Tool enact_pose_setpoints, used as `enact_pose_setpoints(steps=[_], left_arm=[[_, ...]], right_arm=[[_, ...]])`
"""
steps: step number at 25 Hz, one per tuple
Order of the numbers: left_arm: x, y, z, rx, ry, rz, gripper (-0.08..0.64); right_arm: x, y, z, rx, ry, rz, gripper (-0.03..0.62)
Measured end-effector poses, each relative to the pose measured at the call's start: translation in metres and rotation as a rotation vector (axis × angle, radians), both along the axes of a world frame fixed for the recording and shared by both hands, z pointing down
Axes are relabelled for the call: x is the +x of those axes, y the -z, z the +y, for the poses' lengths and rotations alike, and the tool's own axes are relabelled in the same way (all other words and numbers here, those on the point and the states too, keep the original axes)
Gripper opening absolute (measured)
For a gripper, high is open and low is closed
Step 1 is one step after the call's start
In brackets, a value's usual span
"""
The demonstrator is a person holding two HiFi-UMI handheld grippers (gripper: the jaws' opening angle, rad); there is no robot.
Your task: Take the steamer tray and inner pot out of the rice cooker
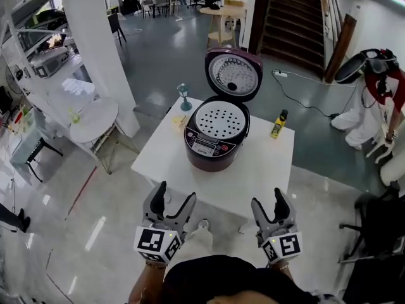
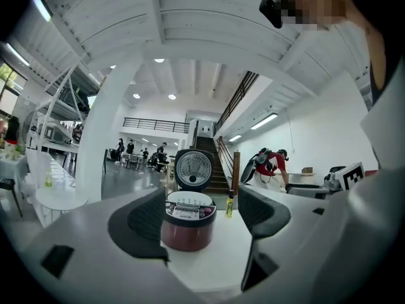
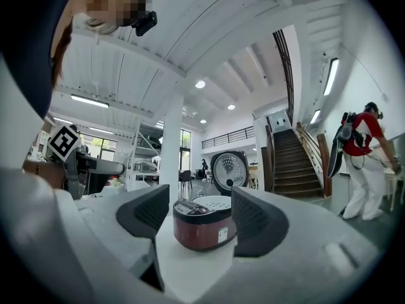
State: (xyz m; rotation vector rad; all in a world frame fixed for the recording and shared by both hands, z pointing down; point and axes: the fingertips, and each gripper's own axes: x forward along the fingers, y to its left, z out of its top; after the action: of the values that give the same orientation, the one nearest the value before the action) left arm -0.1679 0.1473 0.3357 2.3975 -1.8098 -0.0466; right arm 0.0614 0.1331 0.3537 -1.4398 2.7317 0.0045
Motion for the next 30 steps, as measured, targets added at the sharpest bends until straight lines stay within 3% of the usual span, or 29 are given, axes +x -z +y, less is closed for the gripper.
enact_pose_setpoints(steps=[5,13,24,30], left_arm=[[-0.011,0.01,-0.068,0.017,-0.031,-0.01,0.345],[-0.029,0.006,-0.148,-0.013,-0.07,-0.047,0.345],[-0.058,-0.005,-0.228,-0.055,-0.095,-0.071,0.345],[-0.063,-0.031,-0.273,-0.124,-0.121,-0.11,0.345]], right_arm=[[-0.009,0.013,-0.059,0.027,-0.026,0.01,0.301],[-0.012,0.008,-0.137,-0.01,-0.103,0.039,0.301],[-0.012,0.005,-0.215,-0.026,-0.212,0.056,0.301],[-0.03,-0.024,-0.259,-0.118,-0.242,0.134,0.301]])
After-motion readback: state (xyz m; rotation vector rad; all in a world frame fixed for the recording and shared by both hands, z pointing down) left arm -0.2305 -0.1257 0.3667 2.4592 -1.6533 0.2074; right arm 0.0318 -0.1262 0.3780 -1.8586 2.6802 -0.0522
